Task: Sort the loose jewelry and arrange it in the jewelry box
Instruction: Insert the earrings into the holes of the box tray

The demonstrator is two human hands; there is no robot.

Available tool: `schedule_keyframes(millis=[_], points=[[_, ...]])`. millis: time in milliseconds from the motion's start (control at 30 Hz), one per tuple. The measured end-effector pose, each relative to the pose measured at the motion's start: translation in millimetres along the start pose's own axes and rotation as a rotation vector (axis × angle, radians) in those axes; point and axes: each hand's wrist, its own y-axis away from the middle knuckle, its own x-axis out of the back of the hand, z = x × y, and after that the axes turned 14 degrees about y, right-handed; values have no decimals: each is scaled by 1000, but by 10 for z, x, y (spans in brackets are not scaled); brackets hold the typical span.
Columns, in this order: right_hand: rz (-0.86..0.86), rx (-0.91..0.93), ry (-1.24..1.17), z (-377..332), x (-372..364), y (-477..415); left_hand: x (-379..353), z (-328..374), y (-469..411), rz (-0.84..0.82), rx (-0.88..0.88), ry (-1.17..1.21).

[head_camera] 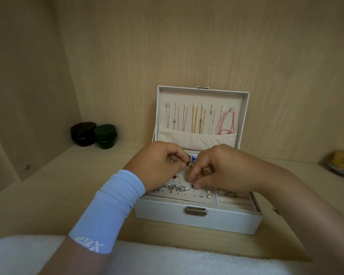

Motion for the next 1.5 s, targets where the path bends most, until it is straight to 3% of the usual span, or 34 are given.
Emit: schedule_keyframes(millis=[200,300,367,500,633,900,1133,1500], points=[[59,-19,-92,-6,-3,-4,10,7,20,-9,-11,19],[249,-83,-354,-22,44,-9,29,48,38,-25,-32,155],[289,-131,-608,-67,76,4,39,97,46,10,-56,266],[202,-228,-883,-129,101,20,40,134,56,115,-25,498],[100,-307,-1059,-134,103,8,59,134,64,140,-35,569],[36,-359,-1145,-155,91,-10,84,117,62,148,-171,457],[231,-418,-1110,-229,46,-92,87,108,35,246,-227,352],[352,-233,-868,-274,47,-66,188,111,27,129,-197,334]])
